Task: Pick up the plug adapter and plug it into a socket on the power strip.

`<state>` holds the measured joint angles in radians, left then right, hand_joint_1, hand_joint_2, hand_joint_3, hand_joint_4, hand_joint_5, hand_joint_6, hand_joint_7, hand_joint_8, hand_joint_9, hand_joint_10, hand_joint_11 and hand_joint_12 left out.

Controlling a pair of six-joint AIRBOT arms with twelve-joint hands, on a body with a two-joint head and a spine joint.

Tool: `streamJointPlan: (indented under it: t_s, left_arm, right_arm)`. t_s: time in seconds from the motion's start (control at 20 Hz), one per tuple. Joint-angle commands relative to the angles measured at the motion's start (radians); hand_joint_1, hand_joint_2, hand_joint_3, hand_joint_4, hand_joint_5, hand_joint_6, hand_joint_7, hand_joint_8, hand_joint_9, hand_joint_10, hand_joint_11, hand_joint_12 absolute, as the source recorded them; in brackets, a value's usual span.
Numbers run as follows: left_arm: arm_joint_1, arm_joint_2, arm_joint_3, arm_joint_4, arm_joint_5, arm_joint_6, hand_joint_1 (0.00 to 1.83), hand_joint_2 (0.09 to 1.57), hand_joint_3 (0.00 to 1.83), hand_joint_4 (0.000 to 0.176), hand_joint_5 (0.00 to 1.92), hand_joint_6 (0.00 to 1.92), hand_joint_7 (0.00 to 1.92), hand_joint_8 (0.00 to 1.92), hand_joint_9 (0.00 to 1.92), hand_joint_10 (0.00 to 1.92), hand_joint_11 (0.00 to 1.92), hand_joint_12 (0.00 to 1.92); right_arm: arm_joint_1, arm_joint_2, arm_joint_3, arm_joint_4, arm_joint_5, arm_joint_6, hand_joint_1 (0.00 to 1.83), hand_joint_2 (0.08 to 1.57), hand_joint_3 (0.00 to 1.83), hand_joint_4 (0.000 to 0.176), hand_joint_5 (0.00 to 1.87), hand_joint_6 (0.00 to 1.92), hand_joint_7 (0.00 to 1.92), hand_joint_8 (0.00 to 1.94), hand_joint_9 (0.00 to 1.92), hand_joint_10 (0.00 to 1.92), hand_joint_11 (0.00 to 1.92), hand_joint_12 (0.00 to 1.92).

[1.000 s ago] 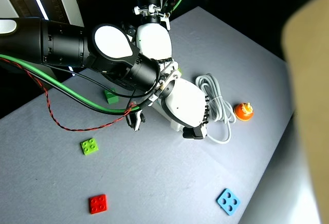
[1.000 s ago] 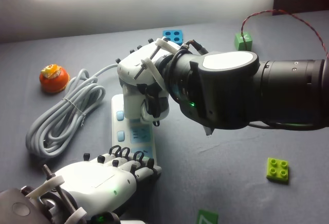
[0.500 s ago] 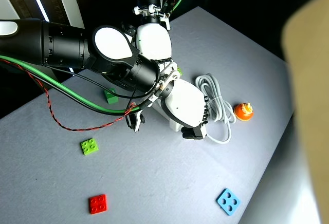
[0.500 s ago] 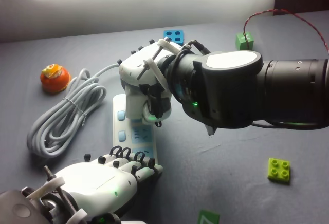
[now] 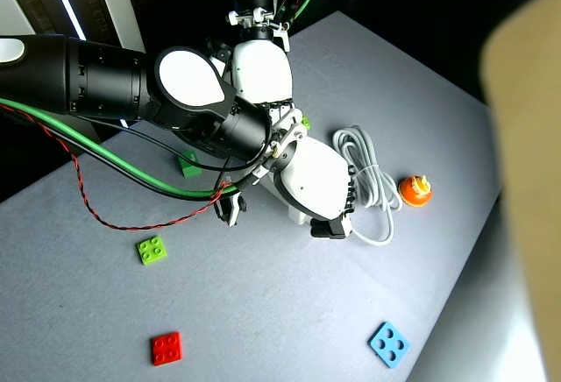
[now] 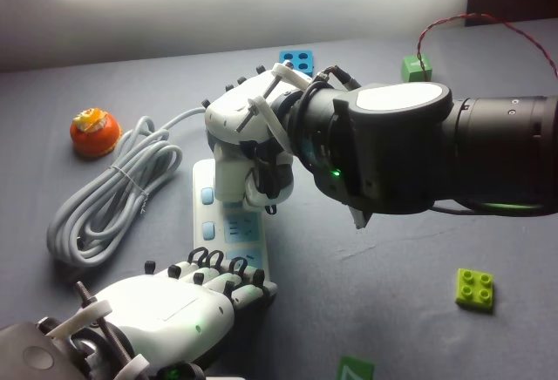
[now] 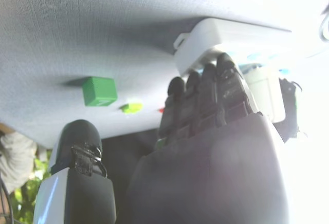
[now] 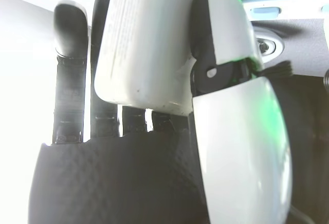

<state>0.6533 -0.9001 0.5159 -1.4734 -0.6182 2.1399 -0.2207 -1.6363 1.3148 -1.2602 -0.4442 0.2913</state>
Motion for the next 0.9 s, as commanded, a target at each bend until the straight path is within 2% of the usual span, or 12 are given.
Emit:
streamJointPlan:
  t_s: [0.0,0.05,0.15,0.2,0.25,0.3,0.35,0.4,0.45,0.55,0.7,0.85]
  left_arm:
    - [0.013,-0.006,0.01,-0.045,-0.023,-0.014,0.17,1.2,0.0,0.0,0.07,0.0,0.05,0.0,0.05,0.0,0.0,0.16]
    - [0.013,-0.005,0.01,-0.045,-0.023,-0.014,0.19,1.19,0.0,0.0,0.09,0.0,0.07,0.0,0.06,0.0,0.0,0.18]
    - [0.013,-0.005,0.01,-0.045,-0.023,-0.015,0.19,1.19,0.0,0.0,0.09,0.0,0.07,0.0,0.07,0.0,0.0,0.2]
    - [0.013,-0.005,0.01,-0.045,-0.024,-0.015,0.2,1.19,0.0,0.0,0.09,0.0,0.07,0.0,0.06,0.0,0.0,0.18]
    - [0.013,-0.005,0.01,-0.045,-0.024,-0.015,0.2,1.19,0.0,0.0,0.09,0.0,0.07,0.0,0.06,0.0,0.0,0.18]
    - [0.013,-0.005,0.01,-0.045,-0.025,-0.015,0.21,1.19,0.0,0.0,0.09,0.0,0.07,0.0,0.06,0.0,0.0,0.19]
    - [0.014,-0.005,0.01,-0.045,-0.025,-0.015,0.19,1.2,0.0,0.0,0.09,0.0,0.06,0.0,0.06,0.0,0.0,0.18]
    - [0.015,-0.005,0.01,-0.045,-0.025,-0.015,0.19,1.2,0.0,0.0,0.08,0.0,0.05,0.0,0.05,0.0,0.0,0.17]
    - [0.015,-0.005,0.01,-0.045,-0.025,-0.015,0.17,1.2,0.0,0.0,0.07,0.0,0.05,0.0,0.05,0.0,0.0,0.15]
    - [0.016,-0.005,0.01,-0.045,-0.025,-0.015,0.19,1.19,0.0,0.0,0.08,0.0,0.06,0.0,0.06,0.0,0.0,0.16]
    - [0.018,-0.005,0.009,-0.045,-0.025,-0.017,0.19,1.19,0.0,0.0,0.08,0.0,0.06,0.0,0.07,0.0,0.0,0.17]
    - [0.016,-0.004,0.009,-0.045,-0.026,-0.017,0.18,1.2,0.0,0.0,0.07,0.0,0.05,0.0,0.07,0.0,0.0,0.14]
  right_arm:
    - [-0.004,-0.006,-0.023,0.031,0.086,0.009,1.17,1.21,0.0,0.004,0.78,1.23,0.84,1.29,0.72,1.08,0.57,1.61]
    - [-0.003,-0.004,-0.024,0.031,0.086,0.004,1.15,1.24,0.0,0.016,0.72,1.34,0.8,1.32,0.7,1.05,0.53,1.62]
    - [-0.003,-0.001,-0.026,0.031,0.086,0.003,1.15,1.23,0.0,0.029,0.79,1.31,0.75,1.31,0.68,0.91,0.48,1.58]
    - [-0.003,0.001,-0.027,0.031,0.086,0.002,1.03,1.26,0.0,0.0,0.71,1.39,0.78,0.34,0.68,0.73,0.48,1.49]
    - [-0.003,0.002,-0.028,0.031,0.086,0.002,1.03,1.26,0.0,0.0,0.71,1.39,0.78,0.34,0.68,0.73,0.48,1.49]
    - [-0.003,0.003,-0.029,0.031,0.086,0.001,1.01,1.28,0.0,0.0,0.68,1.43,0.81,0.16,0.69,0.64,0.48,1.45]
    - [-0.004,0.004,-0.03,0.031,0.086,0.001,0.93,1.23,0.0,0.0,0.56,0.68,0.8,0.08,0.68,0.59,0.45,1.45]
    - [-0.005,0.005,-0.031,0.031,0.086,0.0,0.89,1.2,0.0,0.0,0.59,0.31,0.79,0.04,0.68,0.52,0.43,1.44]
    - [-0.006,0.007,-0.032,0.031,0.086,-0.002,0.88,1.16,0.0,0.0,0.62,0.14,0.77,0.01,0.67,0.47,0.41,1.4]
    - [-0.007,0.011,-0.035,0.031,0.086,-0.004,0.82,1.1,0.0,0.0,0.56,0.02,0.66,0.0,0.61,0.32,0.28,1.35]
    - [-0.007,0.023,-0.046,0.031,0.086,-0.007,0.76,1.04,0.0,0.0,0.52,0.0,0.56,0.0,0.55,0.09,0.19,1.16]
    - [0.003,0.039,-0.059,0.03,0.086,-0.009,0.66,1.02,0.0,0.0,0.37,0.0,0.43,0.0,0.42,0.01,0.05,1.08]
